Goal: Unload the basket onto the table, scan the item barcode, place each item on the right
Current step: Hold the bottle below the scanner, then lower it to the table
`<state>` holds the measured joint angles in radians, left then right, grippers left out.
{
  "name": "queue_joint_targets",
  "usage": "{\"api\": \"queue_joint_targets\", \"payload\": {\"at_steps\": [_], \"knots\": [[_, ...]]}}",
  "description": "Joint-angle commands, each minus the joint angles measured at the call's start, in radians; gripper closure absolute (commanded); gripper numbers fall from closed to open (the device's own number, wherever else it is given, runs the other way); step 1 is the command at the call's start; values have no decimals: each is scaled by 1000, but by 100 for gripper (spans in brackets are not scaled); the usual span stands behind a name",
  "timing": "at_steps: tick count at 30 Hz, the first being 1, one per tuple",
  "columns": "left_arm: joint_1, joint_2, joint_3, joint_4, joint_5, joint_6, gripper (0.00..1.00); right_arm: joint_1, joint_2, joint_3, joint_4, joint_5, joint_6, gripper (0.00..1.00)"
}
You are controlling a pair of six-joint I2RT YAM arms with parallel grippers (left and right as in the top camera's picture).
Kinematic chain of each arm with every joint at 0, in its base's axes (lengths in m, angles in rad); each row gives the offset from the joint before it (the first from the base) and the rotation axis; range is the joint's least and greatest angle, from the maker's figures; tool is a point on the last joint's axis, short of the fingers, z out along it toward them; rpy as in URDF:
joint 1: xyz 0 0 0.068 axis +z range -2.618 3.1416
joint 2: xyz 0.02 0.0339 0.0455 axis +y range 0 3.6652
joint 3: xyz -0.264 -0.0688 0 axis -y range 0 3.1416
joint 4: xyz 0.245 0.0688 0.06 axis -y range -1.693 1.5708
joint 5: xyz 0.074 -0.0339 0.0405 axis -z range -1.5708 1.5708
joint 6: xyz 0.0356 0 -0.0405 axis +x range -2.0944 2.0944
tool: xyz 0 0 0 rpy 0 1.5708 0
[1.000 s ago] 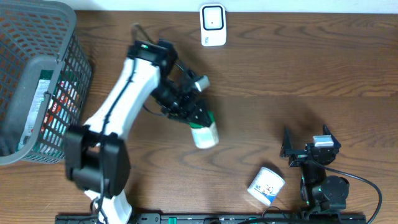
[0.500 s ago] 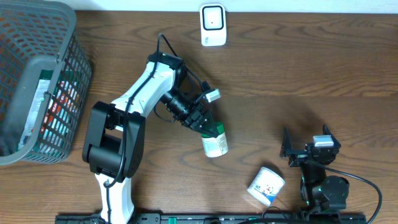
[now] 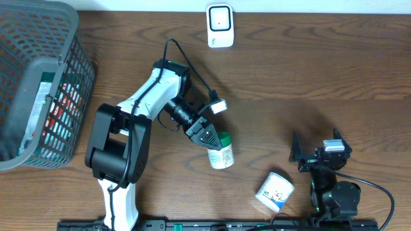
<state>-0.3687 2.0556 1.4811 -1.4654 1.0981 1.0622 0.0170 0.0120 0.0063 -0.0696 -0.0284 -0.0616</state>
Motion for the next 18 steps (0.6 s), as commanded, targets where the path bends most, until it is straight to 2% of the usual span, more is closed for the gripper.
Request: {"api": "queue_joint_targets", "payload": {"at_steps": [1,18], "knots": [[2,4,-1,8,42,97,33,3,-5,-1,-3,5,12,1],[2,4,-127,298,16,97,33,3,-5,-1,-3,5,12,1]]}}
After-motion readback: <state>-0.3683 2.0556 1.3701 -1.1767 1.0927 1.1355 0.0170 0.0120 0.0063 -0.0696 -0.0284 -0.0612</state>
